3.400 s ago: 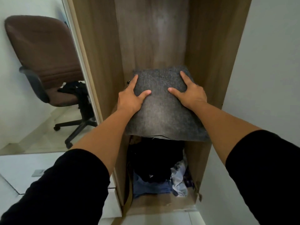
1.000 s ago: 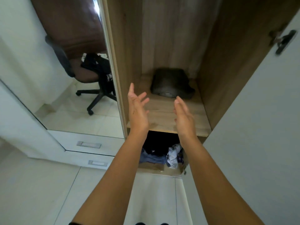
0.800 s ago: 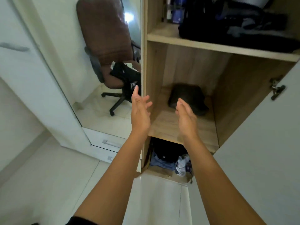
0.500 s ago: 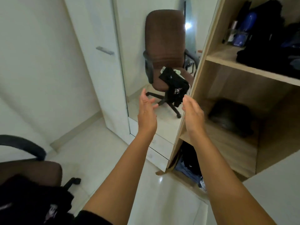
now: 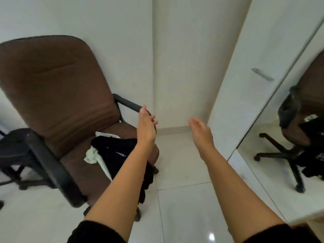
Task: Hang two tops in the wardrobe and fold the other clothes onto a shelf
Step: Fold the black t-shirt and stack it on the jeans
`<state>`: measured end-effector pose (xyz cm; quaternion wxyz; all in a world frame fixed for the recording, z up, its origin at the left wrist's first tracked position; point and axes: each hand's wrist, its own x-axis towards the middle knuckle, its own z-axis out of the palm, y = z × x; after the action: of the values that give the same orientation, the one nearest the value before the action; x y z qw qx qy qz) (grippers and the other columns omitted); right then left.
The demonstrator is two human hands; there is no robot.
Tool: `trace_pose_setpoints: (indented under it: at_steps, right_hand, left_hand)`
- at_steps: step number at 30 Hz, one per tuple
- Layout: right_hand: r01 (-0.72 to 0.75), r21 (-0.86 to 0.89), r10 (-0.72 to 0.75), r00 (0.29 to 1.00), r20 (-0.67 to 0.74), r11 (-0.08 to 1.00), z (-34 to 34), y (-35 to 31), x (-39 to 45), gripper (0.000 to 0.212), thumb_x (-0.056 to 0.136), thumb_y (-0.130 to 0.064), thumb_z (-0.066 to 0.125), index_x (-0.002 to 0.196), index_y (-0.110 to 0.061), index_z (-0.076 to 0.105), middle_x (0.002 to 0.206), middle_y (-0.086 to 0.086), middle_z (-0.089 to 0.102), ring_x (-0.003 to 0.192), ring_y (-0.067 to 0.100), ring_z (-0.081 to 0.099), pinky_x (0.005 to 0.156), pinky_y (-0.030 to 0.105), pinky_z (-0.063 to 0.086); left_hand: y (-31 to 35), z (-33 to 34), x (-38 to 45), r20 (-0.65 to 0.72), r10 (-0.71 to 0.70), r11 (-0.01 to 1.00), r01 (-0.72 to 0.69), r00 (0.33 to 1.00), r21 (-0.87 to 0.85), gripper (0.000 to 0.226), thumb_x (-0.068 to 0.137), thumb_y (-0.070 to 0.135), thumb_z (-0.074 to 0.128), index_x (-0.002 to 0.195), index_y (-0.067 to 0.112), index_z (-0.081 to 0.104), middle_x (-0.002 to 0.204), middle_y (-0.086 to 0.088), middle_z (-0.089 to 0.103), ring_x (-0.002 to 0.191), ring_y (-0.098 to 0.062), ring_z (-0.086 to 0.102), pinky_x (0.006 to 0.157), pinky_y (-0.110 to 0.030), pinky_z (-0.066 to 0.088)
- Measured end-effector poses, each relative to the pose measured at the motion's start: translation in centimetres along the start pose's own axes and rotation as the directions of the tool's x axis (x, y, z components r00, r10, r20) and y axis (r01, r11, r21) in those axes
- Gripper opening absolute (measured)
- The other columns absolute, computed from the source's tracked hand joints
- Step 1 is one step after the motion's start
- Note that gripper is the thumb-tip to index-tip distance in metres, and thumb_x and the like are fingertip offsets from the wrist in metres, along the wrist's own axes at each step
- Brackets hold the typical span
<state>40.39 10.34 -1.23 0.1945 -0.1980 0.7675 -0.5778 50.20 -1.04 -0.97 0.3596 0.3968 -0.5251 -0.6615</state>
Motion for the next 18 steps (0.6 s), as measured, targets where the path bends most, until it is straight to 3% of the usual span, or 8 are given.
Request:
trace_pose_setpoints:
  at_steps: [4,7,11,18]
  right_hand:
    - [0.016,-0.027,-0.011,0.988,0.153,0.999,7.9,-1.2,2.6,0.039,0.095,-0.036,0.05,0.13,-0.021,0.053,0.128,-0.004,0.056,0.101,0.006,0.048,0.086,0.023,0.034]
    - [0.022,-0.053,-0.009,0.975,0.224,0.998,12.8,-1.3,4.3,0.038,0.095,-0.036,0.049,0.129,-0.02,0.054,0.117,-0.004,0.058,0.093,0.008,0.052,0.084,0.024,0.037]
    - [-0.01,-0.126,0.049,0.948,0.315,0.992,18.2,-0.1,6.7,0.041,0.094,-0.038,0.048,0.132,-0.021,0.052,0.128,-0.004,0.055,0.117,0.015,0.051,0.097,0.03,0.039]
    - [-0.058,-0.317,0.193,0.89,0.413,0.947,25.5,4.6,14.6,0.042,0.095,-0.036,0.049,0.134,-0.02,0.05,0.134,0.003,0.053,0.12,0.02,0.05,0.096,0.03,0.037]
  left_hand:
    - [1.0,-7.0,4.8,-0.172,-0.069,0.996,0.058,0.983,-0.071,0.049,0.099,0.048,0.018,0.143,0.033,0.034,0.112,0.002,0.057,0.094,-0.012,0.059,0.107,-0.045,0.036]
    - [0.4,-11.3,7.7,-0.252,-0.087,0.996,0.076,0.964,-0.051,0.049,0.099,0.049,0.016,0.144,0.037,0.032,0.118,0.0,0.058,0.098,-0.013,0.059,0.105,-0.044,0.037]
    - [-1.6,-15.7,11.4,-0.344,-0.122,0.992,0.126,0.931,-0.012,0.05,0.098,0.048,0.015,0.144,0.036,0.032,0.117,0.0,0.06,0.098,-0.012,0.059,0.107,-0.044,0.035]
    - [-7.3,-19.2,18.9,-0.456,-0.197,0.966,0.25,0.868,0.059,0.052,0.1,0.05,0.014,0.146,0.03,0.029,0.125,-0.006,0.058,0.102,-0.018,0.059,0.104,-0.044,0.039]
